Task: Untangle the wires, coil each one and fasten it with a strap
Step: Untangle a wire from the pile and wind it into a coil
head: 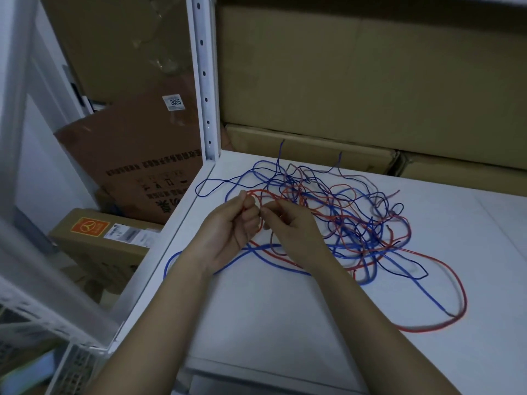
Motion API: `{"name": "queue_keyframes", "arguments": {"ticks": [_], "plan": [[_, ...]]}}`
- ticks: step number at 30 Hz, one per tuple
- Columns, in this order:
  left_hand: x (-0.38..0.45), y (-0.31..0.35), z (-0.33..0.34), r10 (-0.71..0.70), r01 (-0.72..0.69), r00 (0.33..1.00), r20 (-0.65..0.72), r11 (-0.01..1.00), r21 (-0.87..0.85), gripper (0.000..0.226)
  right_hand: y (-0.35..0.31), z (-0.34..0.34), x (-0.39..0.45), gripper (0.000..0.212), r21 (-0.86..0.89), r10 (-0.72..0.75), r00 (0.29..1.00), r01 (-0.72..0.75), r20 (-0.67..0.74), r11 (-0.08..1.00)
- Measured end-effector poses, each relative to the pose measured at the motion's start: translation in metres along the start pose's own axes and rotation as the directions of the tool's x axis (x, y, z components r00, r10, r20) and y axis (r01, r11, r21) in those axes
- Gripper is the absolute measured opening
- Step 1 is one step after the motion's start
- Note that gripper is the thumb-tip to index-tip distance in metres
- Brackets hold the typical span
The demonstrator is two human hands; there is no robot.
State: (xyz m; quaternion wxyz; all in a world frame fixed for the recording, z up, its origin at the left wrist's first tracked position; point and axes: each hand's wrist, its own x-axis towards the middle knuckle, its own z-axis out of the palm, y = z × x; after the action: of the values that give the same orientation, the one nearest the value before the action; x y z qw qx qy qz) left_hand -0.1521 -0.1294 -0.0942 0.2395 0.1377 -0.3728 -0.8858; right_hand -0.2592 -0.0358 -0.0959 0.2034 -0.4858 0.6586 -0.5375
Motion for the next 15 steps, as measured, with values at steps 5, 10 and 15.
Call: {"name": "queue_keyframes", "arguments": {"ticks": [5,10,15], "plan": [[0.001,-0.006,0.002,0.148,-0.106,0.986,-0.076,0.911,0.399,0.039,0.004,-0.004,-0.002,0.024,-0.059,0.082,0.995,-0.078,0.064,0.995],[-0.001,-0.012,0.003,0.247,-0.147,0.965,-0.088,0.788,0.598,0.050,0.006,-0.003,-0.006,0.027,-0.096,0.107,0.990,-0.098,0.088,0.991],[-0.004,-0.014,0.010,0.243,-0.166,0.967,-0.080,0.834,0.526,0.045,0.005,0.001,-0.013,0.029,-0.088,0.119,0.984,-0.107,0.136,0.990]]}}
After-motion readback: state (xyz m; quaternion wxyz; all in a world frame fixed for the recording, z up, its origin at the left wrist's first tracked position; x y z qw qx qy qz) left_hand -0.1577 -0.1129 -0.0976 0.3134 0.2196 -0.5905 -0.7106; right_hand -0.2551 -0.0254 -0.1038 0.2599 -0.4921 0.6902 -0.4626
